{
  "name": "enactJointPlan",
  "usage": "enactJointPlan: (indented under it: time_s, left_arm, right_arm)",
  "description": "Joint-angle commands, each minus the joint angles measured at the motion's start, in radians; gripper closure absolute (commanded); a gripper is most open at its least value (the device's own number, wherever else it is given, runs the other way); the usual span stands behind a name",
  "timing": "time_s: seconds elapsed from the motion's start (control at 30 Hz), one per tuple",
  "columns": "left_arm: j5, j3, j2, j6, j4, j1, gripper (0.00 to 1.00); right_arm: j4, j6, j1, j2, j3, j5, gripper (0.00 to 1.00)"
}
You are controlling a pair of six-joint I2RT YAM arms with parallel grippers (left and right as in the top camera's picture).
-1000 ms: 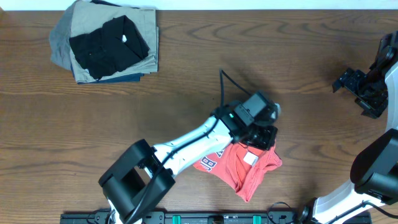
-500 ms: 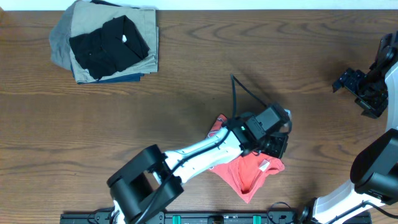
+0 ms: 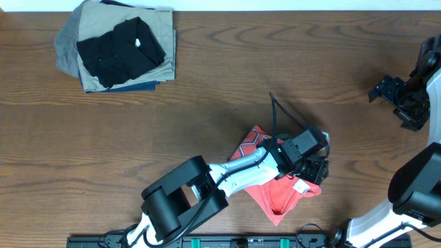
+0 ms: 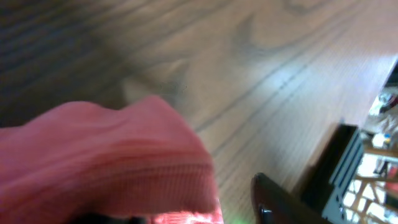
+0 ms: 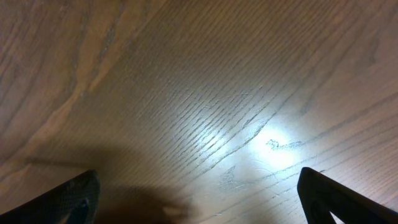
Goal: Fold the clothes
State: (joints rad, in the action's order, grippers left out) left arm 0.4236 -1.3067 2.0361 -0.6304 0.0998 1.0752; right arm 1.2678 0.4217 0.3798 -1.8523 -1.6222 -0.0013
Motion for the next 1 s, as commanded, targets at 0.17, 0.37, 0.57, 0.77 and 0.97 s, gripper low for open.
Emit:
enactJointPlan:
  time_s: [0.17, 0.37, 0.57, 0.77, 0.97]
  left_arm:
    - [0.038, -0.022, -0.2, 0.035, 0.102, -0.007, 0.2]
    - [0.035, -0.021, -0.354, 0.097, 0.389, -0.039, 0.2]
    - [0.035, -0.01, -0.291, 0.145, 0.532, 0.013, 0.2]
    - [0.021, -0.009, -0.157, 0.135, 0.492, 0.057, 0.2]
    - [0.016, -0.009, -0.087, 0.132, 0.488, 0.059, 0.27]
  right_arm:
    - [0.001, 0.015, 0.006, -0.005, -0.011, 0.004, 0.01]
    - [0.001, 0.015, 0.006, -0.005, -0.011, 0.004, 0.01]
    - [0.001, 0.015, 0.006, -0.005, -0.011, 0.004, 0.01]
    - [0.001, 0.015, 0.006, -0.005, -0.011, 0.004, 0.01]
    - [0.001, 0.015, 0.006, -0.005, -0.011, 0.004, 0.01]
